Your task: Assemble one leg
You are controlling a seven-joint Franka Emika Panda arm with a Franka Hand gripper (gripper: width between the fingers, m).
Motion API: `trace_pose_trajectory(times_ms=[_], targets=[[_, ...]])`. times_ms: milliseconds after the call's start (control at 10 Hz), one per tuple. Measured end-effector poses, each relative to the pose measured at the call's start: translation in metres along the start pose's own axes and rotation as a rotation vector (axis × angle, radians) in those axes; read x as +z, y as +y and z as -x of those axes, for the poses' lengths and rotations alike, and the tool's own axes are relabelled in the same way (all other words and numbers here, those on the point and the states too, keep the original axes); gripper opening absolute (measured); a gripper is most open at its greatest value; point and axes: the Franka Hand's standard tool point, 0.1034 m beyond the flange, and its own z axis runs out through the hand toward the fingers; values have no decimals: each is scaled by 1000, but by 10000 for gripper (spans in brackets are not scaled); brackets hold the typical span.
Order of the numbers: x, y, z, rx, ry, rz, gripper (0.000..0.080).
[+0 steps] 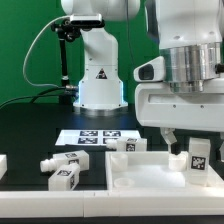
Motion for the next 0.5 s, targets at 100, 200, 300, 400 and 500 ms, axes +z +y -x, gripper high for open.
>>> trace_pose_trajectory(times_ms=[100, 200, 300, 400, 500], targets=[[0, -2, -2, -161, 18, 35, 649], [0, -3, -1, -55, 13, 22, 649], [0, -2, -2, -66, 13, 23, 649], [0, -2, -1, -65, 13, 24, 535], [1, -3, -1, 6, 12, 21, 535]])
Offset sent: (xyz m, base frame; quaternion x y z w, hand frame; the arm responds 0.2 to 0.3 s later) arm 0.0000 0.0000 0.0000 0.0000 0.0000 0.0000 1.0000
